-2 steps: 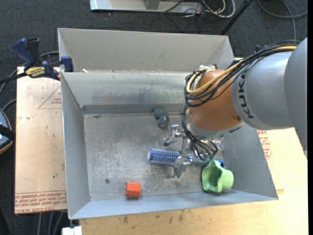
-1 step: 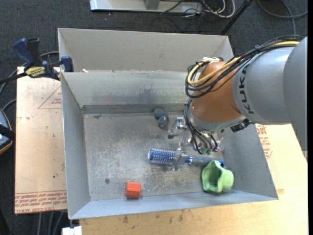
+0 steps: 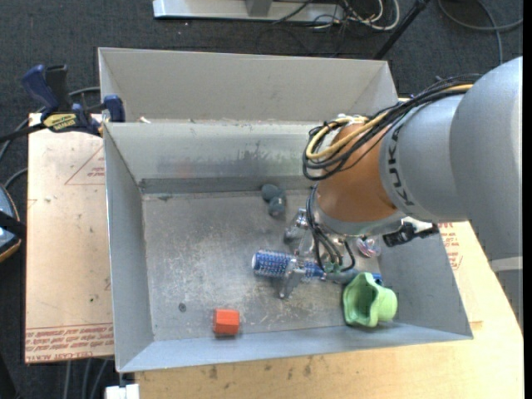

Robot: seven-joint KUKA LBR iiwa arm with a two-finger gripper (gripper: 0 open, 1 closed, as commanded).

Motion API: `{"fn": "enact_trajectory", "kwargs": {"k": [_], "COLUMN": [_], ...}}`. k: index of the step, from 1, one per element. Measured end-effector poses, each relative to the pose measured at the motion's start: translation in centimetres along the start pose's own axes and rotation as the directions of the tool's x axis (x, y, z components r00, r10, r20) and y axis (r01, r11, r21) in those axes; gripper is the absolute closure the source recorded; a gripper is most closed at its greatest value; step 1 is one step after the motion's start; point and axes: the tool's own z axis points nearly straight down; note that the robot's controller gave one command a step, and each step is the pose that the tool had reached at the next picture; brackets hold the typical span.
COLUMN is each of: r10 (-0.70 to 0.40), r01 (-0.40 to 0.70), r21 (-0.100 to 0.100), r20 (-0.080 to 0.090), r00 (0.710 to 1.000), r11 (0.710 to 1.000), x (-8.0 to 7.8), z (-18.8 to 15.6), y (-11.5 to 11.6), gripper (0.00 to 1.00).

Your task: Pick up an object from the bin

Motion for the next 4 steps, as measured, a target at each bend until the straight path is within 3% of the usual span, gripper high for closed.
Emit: {"fn": "enact_trajectory", "kwargs": {"k": [1, 2, 4], "r10": [-0.002, -0.002, -0.005], "r01": [0.002, 0.002, 0.005], "r21": [0.002, 0.001, 0.001], "r20": [-0.006, 0.0, -0.003], "r00": [1.0, 1.0, 1.0], "r11": [1.0, 1.0, 1.0], "x": [-0.1, -0.3, -0.6], "z": [-0.2, -0.4, -8.0], "y": [0.1, 0.2, 0.3], "gripper": [0.0, 1.0, 1.0]}}
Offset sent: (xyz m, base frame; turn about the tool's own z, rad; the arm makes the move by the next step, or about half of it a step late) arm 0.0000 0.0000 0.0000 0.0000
